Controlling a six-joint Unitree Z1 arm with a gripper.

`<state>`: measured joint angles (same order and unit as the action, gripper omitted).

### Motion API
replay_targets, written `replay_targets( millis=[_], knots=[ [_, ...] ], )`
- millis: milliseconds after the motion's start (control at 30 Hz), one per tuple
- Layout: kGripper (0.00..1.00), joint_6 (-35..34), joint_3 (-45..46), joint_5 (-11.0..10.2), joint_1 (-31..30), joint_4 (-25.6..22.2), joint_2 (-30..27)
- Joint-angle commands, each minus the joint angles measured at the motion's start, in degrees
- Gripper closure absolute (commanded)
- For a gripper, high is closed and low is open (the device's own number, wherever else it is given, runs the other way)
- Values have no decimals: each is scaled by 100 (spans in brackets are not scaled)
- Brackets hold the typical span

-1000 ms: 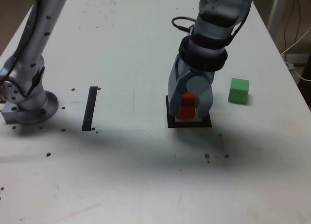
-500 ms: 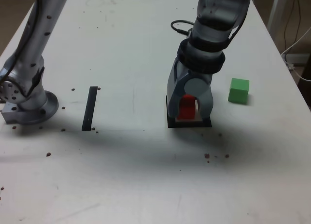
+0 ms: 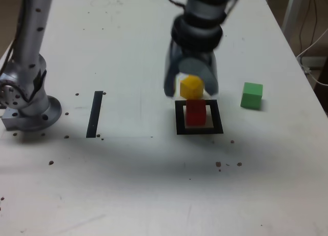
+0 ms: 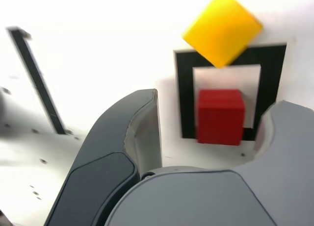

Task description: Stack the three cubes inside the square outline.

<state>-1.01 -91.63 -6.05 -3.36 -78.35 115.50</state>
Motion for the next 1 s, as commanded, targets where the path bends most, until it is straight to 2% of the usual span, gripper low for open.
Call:
replay_targets(
  millis=[0, 133, 400, 533, 967],
  knots=[
    [0, 120, 123, -101, 124, -13, -97],
    [0, 453, 277, -234, 337, 73, -141],
    [0, 2106, 365, -532, 585, 503, -150],
    [0, 2692, 375, -590, 650, 647, -125],
    [1, 3068, 374, -634, 802, 933, 235]
  ],
)
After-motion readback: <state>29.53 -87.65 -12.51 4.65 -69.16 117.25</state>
